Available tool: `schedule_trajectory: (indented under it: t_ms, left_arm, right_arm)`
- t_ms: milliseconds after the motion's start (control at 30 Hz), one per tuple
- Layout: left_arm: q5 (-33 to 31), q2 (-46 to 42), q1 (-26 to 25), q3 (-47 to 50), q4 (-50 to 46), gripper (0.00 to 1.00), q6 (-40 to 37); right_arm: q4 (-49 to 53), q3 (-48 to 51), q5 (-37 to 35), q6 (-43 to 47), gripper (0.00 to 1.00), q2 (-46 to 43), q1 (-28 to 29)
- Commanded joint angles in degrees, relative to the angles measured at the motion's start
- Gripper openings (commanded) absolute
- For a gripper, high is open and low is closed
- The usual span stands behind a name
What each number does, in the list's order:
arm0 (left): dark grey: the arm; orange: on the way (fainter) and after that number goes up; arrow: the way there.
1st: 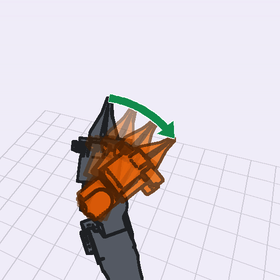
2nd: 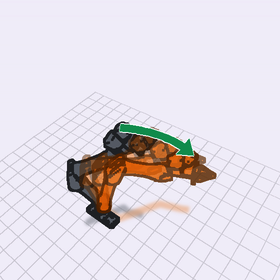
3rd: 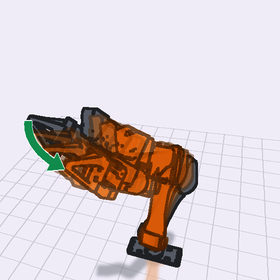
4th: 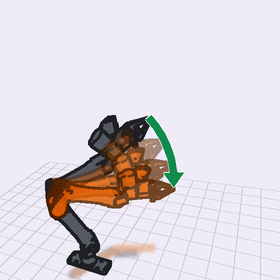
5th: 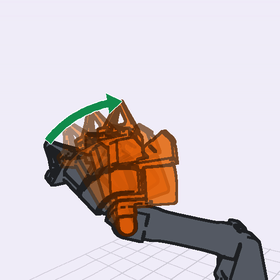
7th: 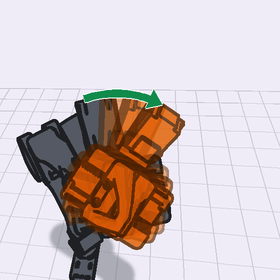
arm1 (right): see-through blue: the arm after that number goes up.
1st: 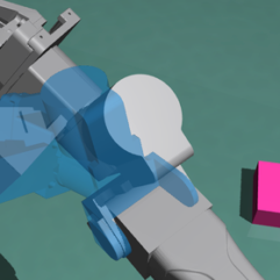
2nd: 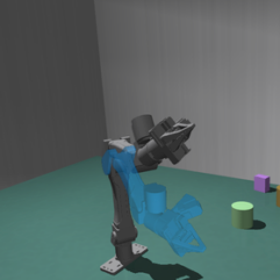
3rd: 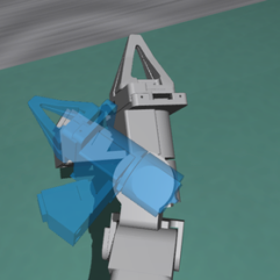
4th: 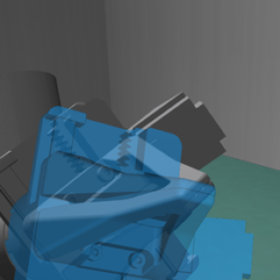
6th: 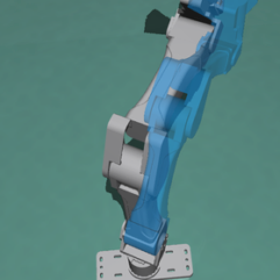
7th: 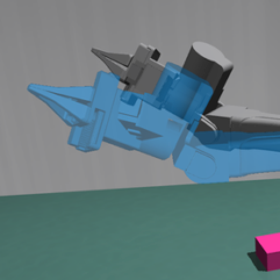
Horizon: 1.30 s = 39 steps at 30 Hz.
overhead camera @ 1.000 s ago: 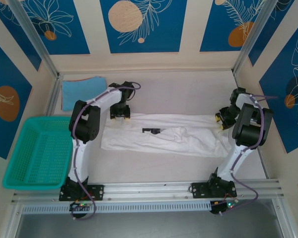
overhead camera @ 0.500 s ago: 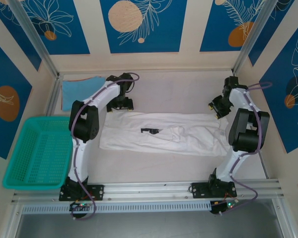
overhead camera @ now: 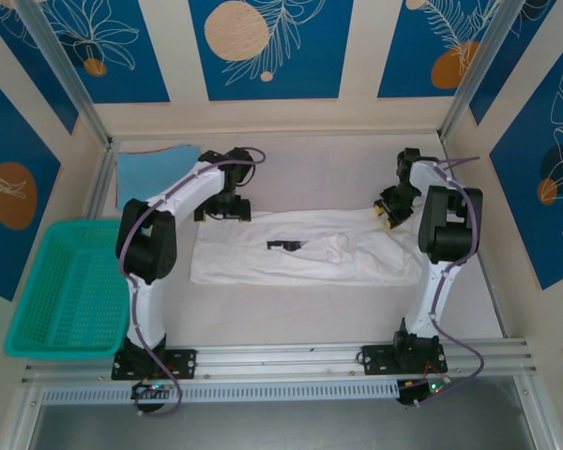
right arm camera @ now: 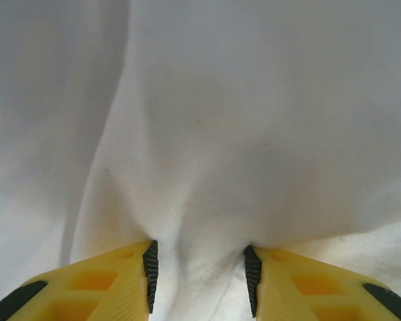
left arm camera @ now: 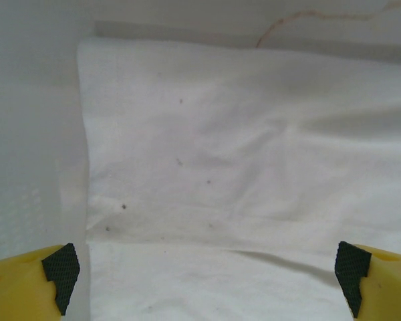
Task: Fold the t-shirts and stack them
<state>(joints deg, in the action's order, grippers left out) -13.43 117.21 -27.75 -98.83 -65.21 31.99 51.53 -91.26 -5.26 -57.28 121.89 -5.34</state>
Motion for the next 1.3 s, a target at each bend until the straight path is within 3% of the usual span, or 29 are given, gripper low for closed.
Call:
schedule_trajectory:
  t_ms: [0, 300, 400, 467, 667, 767, 967, 1067, 1267]
  left_arm:
    - [-3.2, -3.1, -1.0, 1.5, -3.4, 1.0, -0.5]
    - [-1.0, -6.7, -3.4, 6.8, -2.6, 1.0, -2.2]
    - [1.2, -7.9, -4.8, 8.4, -0.6, 1.0, -4.8]
    - [2.3, -8.3, -6.1, 8.8, 0.3, 1.0, -6.7]
    - [7.3, -6.9, -10.1, 8.3, 1.8, 0.94, -13.8]
    - [10.6, -5.1, -12.1, 7.6, 2.1, 0.86, -17.7]
    - [13.4, -4.2, -13.4, 10.0, 2.1, 0.76, -18.7]
    - [16.5, -4.7, -13.4, 13.0, 3.3, 0.72, -17.5]
    - [18.1, 1.9, -13.8, 11.0, 1.7, 0.66, -13.4]
  right_arm:
    - [-0.4, -9.6, 1.0, -2.4, 0.43, 8.5, 1.5]
    - [5.1, -53.0, 7.8, 0.0, 0.48, 34.6, 5.6]
    - [1.5, -63.1, 12.1, 1.1, 0.52, 40.5, 7.7]
    - [-0.9, -64.2, 13.8, 1.2, 0.53, 40.7, 8.9]
    - [-4.0, -60.0, 12.3, 6.6, 0.58, 30.4, 11.0]
    - [-4.1, -58.7, 12.7, 8.4, 0.65, 24.3, 10.5]
    - [5.6, -56.1, 8.0, 11.2, 0.68, 11.5, 10.4]
    - [9.6, -44.1, 3.3, 11.4, 0.67, 0.3, 10.5]
    - [0.9, 0.1, 3.9, 8.8, 0.68, -29.2, 11.1]
